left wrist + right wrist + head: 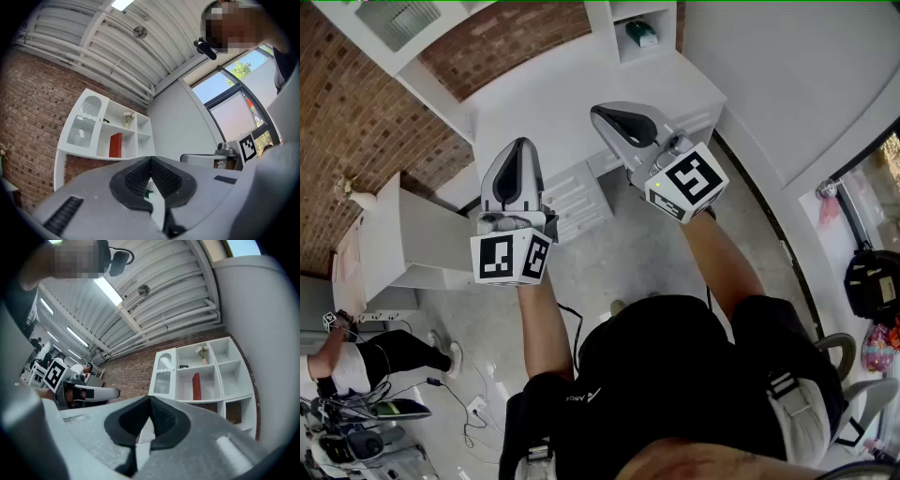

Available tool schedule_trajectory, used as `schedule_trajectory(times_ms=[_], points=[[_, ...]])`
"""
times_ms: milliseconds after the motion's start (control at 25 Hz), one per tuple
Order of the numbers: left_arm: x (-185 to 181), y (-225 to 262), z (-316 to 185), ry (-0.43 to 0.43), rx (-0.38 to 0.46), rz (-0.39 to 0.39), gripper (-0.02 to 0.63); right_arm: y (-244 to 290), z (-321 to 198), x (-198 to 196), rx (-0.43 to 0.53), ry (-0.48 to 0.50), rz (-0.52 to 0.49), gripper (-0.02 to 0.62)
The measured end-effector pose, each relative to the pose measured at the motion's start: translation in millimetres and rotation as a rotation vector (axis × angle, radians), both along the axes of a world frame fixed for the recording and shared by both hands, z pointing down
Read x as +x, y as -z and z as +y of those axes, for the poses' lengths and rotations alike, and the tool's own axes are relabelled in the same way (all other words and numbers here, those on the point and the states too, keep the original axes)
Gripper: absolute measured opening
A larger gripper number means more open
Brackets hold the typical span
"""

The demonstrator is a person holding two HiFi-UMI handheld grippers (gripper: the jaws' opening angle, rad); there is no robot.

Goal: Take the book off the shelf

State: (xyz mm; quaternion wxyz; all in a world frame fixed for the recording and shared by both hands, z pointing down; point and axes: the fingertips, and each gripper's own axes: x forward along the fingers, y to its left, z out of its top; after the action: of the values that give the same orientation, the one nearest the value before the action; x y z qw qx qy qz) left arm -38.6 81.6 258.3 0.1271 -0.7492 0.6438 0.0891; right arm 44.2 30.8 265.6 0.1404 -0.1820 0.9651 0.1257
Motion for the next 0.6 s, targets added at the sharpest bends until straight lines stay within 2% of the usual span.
schedule_trajectory(times_ms=[400,600], points=[[16,0,-24,0.026,-0.001,0.016,-0.003,3,-24,21,-0.035,0.040,-0.039,0.002],[21,-1,-50,0.028,0.003,0.001,-0.003,7,-54,23,-0.045,0.045,-0.037,0.002]])
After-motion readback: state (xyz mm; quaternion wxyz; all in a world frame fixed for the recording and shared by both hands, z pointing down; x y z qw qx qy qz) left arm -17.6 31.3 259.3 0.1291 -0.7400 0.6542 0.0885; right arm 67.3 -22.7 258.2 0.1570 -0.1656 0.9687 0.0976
